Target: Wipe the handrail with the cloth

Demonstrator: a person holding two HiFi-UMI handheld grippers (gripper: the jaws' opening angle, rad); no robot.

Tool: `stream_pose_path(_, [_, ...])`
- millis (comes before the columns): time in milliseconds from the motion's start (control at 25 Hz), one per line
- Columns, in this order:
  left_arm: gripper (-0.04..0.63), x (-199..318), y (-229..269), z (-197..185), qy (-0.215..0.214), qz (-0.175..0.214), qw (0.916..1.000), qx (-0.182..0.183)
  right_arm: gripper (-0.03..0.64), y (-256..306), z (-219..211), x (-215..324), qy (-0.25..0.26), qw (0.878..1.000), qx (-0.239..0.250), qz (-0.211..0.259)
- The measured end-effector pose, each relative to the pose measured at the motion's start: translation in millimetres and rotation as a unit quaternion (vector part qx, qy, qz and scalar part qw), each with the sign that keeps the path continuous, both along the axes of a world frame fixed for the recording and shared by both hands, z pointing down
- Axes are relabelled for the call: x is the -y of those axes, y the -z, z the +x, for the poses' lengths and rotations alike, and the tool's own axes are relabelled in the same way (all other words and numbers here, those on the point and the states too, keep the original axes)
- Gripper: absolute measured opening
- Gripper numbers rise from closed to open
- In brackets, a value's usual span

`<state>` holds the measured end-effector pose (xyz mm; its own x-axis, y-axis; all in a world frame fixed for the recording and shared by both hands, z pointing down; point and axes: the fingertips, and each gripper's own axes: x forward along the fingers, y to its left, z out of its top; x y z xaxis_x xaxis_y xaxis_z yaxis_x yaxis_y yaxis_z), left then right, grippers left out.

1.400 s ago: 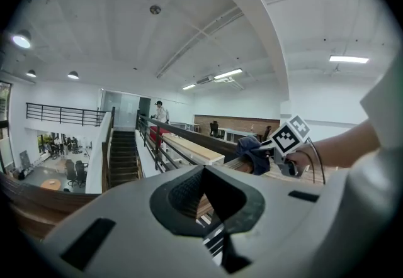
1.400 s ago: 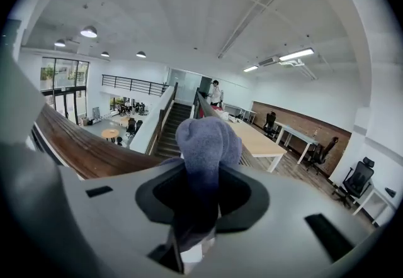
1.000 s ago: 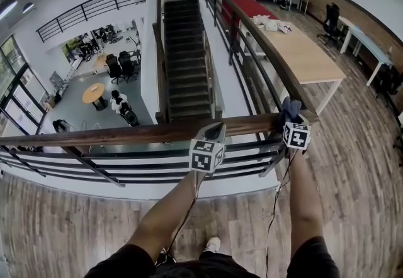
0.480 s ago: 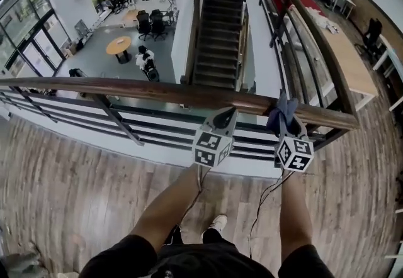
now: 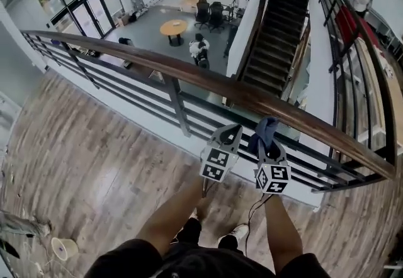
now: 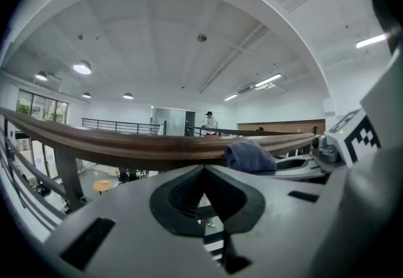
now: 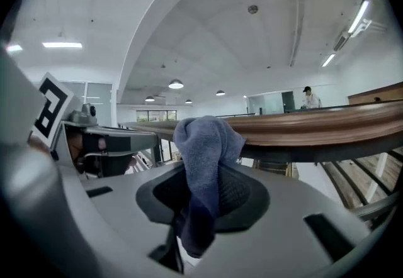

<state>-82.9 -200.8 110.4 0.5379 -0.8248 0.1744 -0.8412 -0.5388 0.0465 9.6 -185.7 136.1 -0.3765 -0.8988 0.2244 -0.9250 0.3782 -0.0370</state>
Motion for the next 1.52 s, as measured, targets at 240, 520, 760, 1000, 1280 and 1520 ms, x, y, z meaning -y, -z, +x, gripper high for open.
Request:
stream_pose_path(240, [-0.002,30.7,-48.7,-138.8,0.058,-0.040,0.9974,0.015,0.103,-38.2,-135.6,59.9,0.037,0.999,0.002,-0.026])
stream_pose_path(520, [-0.002,63.3,-78.1,-248.9,0.101,-0.061,0.9924,0.033,0.103,-79.0,-242.2,133.9,0.054,0.997,-0.030,-0.047])
stream_pose_path(760, [-0.002,92.1,-94.5,-317.5,0.128,-0.081,0.9884,0.008,0.103,-112.5,-321.1,183.7,0.069,0.994,-0.061,-0.066])
stream_pose_path(1000, [-0.002,100.6,-116.7,-376.5,0.158,-0.101,0.9824,0.006,0.103,-143.8,-373.5,224.4,0.044,0.992,-0.082,-0.090])
stream_pose_path(1280, [-0.002,79.6,-137.7,-400.0,0.176,-0.116,0.9776,-0.002,0.103,-172.1,-397.0,244.2,0.045,0.982,-0.130,-0.128])
stream_pose_path(1520, [-0.002,80.0,-149.7,-407.5,0.189,-0.134,0.9727,-0.011,0.103,-170.3,-398.9,251.8,0.065,0.976,-0.175,-0.110])
